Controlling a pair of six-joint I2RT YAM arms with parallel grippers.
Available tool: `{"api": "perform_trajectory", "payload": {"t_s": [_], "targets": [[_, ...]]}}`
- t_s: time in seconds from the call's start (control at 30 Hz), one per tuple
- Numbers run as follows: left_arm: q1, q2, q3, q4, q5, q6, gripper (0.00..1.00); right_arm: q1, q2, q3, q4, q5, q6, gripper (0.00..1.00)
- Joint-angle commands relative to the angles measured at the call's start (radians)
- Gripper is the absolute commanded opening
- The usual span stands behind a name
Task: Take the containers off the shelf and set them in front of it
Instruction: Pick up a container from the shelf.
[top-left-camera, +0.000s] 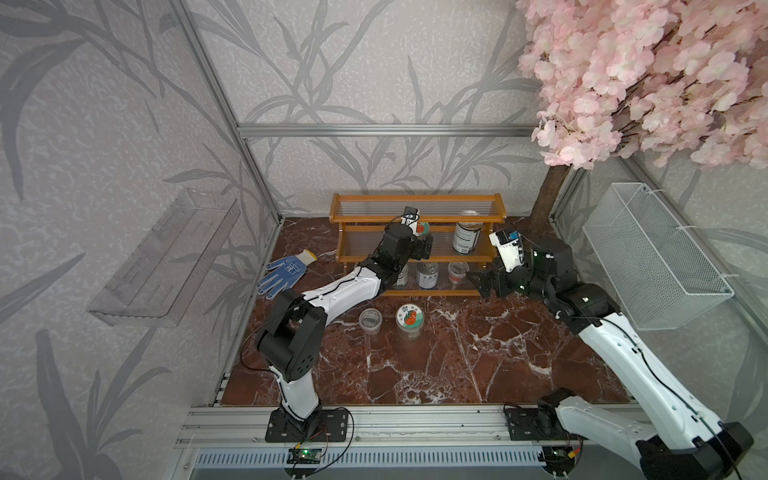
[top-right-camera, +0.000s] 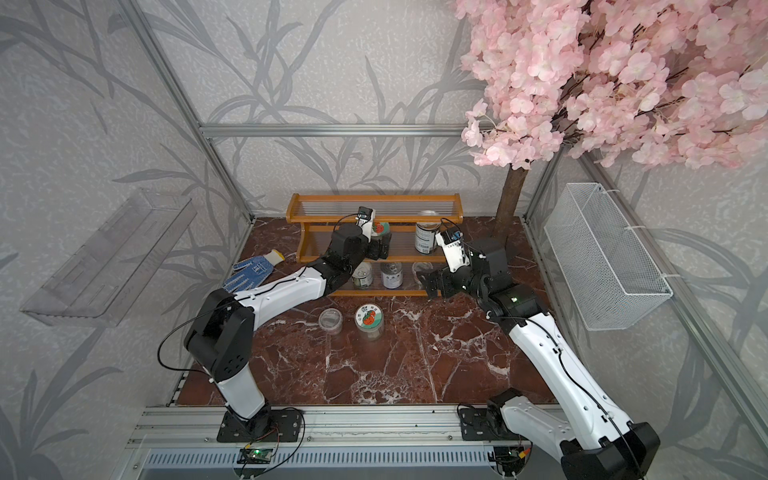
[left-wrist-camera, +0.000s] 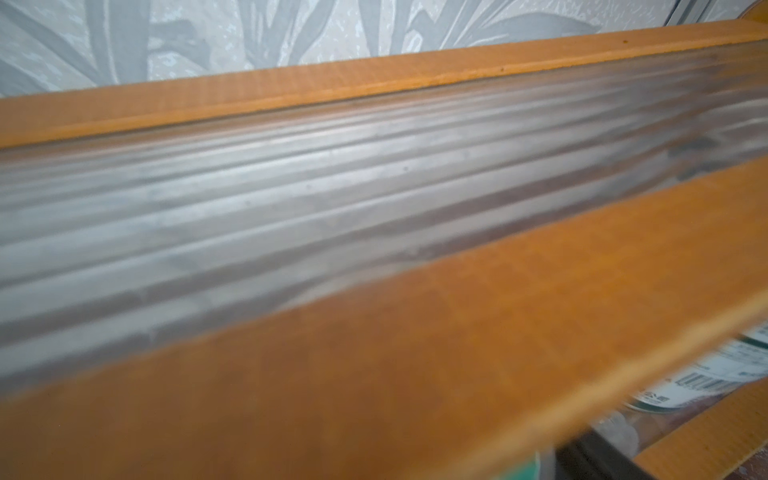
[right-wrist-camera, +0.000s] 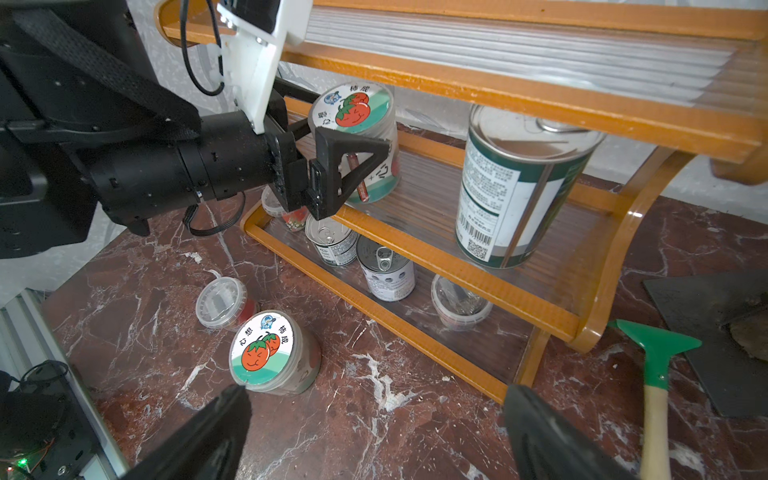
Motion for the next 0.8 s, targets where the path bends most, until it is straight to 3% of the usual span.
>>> {"api": "perform_trajectory", "payload": {"t_s": [0.0,0.1,0.27,0.77], "targets": [[0.005,0.008,0.036,0.024,0.014,-0.014,0.90,-0.006,0.015,0.035,-0.009,0.004,-0.024,0.99],[0.004,0.004,0.034,0.025,0.022,-0.021,0.82,-0.010,0.026,0.038,-0.001,-0.006,-0.026,0.99],[0.004,-0.022,0.015,0.025,0.052,-0.031,0.78,-0.019,0.034,0.039,0.006,-0.012,-0.030,0.99],[-0.031,-0.186,-0.125,0.013,0.118,-0.052,0.78,-0.033,0.032,0.028,0.016,-0.025,-0.020,0.99]]}}
